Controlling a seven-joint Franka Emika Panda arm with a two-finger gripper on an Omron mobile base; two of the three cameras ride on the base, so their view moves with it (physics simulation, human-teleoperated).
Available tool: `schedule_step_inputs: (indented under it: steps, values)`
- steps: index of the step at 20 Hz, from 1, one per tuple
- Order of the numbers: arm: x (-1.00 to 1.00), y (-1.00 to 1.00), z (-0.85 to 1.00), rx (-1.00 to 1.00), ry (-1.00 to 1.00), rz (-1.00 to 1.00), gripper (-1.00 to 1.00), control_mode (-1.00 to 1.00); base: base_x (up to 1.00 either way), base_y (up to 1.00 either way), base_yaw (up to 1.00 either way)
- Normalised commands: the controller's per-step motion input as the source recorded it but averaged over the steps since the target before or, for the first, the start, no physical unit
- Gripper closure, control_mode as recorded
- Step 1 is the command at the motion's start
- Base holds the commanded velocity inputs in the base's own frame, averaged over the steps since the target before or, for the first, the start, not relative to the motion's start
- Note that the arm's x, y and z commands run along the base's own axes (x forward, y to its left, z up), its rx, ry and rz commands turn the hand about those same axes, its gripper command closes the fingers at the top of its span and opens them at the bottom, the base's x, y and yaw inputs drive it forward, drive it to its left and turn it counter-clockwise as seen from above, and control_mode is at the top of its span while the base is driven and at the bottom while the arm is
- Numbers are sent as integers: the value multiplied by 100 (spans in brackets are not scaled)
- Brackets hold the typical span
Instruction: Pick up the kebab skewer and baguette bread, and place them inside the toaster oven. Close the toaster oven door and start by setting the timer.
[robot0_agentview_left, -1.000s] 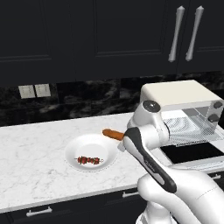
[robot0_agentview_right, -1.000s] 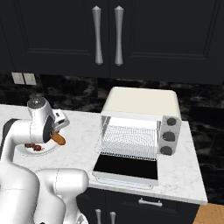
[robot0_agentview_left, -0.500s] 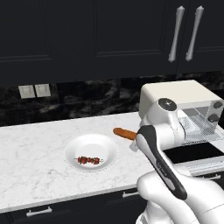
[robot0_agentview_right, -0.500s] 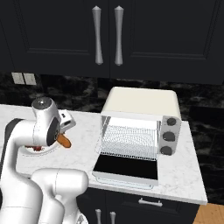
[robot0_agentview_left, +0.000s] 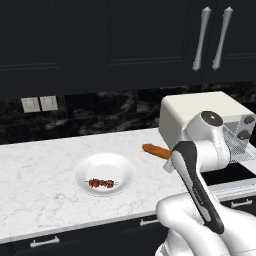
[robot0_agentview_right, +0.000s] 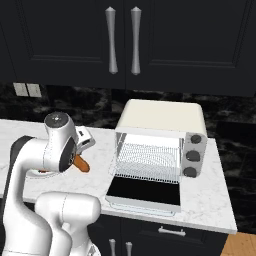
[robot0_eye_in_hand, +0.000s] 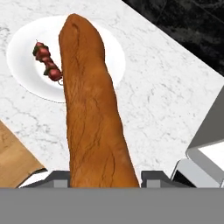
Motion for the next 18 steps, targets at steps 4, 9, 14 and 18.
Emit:
schedule_step_inputs:
  steps: [4, 9, 14, 18]
  values:
    - [-1, -52, 27, 0, -5, 0, 100, -100, 0, 0, 0]
    - [0, -62, 8, 0, -15, 6, 100, -100, 0, 0, 0]
    - [2, -63, 14, 0, -15, 14, 100, -100, 0, 0, 0]
    - [10, -29, 23, -1, -8, 2, 100, -100, 0, 0, 0]
